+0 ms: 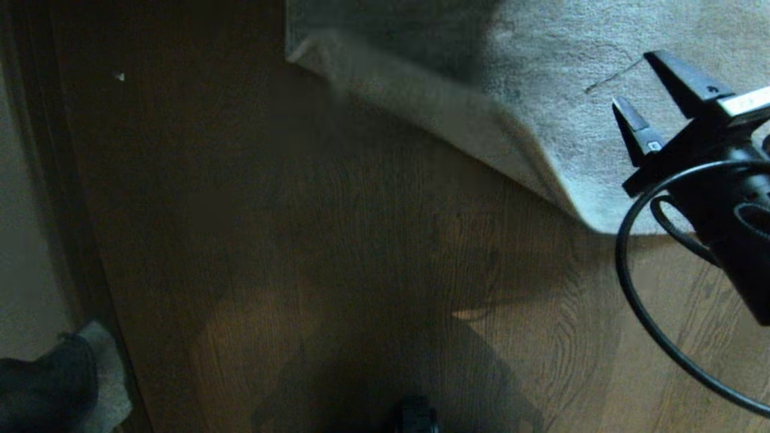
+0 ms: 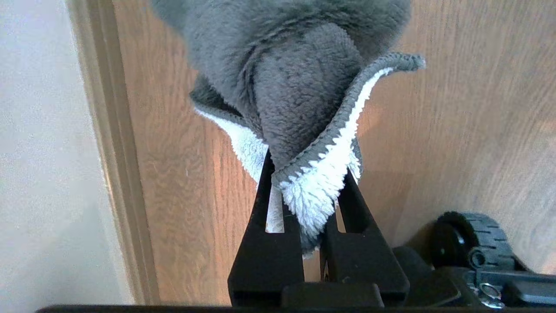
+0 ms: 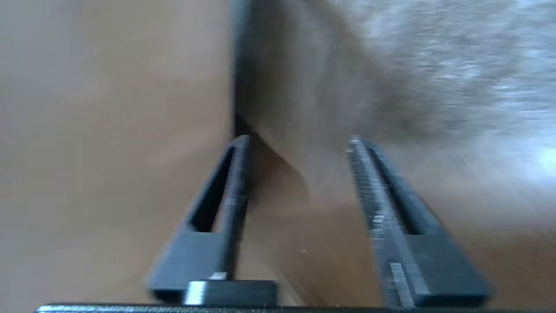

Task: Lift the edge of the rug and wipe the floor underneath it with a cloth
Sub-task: Lay down the carpet

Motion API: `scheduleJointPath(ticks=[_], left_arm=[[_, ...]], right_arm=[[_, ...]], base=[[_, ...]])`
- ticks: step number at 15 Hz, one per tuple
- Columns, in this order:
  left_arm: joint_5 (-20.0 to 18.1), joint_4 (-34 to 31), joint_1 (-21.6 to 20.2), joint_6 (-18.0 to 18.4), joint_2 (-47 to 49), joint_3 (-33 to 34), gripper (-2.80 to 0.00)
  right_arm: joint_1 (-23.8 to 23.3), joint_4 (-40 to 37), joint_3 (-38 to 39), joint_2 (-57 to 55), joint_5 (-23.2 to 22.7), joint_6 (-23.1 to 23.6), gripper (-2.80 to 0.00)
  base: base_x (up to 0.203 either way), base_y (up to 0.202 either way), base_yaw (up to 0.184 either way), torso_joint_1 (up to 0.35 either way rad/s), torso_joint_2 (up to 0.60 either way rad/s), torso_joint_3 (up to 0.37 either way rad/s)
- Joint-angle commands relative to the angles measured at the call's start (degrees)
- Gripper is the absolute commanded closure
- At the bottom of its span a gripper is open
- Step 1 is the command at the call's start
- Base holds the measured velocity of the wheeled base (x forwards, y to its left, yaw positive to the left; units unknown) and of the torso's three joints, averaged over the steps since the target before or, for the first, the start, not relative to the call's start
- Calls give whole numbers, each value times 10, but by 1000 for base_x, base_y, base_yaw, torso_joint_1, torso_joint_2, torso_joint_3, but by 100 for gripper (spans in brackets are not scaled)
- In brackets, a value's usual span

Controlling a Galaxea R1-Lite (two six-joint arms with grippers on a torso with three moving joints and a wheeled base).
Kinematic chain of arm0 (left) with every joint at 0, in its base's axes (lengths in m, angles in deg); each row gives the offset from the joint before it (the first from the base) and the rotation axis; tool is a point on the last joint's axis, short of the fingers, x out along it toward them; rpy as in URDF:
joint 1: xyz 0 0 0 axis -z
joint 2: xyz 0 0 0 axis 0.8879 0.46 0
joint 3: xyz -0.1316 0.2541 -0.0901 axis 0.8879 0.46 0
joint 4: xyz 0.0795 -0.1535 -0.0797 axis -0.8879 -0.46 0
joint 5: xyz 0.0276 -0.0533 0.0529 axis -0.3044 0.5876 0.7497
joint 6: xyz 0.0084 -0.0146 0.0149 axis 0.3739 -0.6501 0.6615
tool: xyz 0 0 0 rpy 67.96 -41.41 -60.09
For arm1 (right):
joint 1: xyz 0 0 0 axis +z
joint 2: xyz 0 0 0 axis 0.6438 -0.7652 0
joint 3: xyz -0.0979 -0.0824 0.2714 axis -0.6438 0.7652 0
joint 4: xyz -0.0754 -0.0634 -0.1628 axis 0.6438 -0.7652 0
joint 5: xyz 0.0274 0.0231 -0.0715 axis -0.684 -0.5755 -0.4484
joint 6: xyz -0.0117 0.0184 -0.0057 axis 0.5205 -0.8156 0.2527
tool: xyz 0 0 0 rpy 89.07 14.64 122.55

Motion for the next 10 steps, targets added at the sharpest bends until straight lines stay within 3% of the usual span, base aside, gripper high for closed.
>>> scheduleJointPath(ticks=[1, 10], left_arm=[[0, 0, -1, 0, 0, 0, 0], [0, 1, -1, 0, 0, 0, 0]], right_arm=[[4, 25, 2, 1, -6, -6, -280], [76, 25, 30, -52, -11, 8, -280]], base=[[0, 0, 0, 0, 0, 0], [0, 0, 0, 0, 0, 0]])
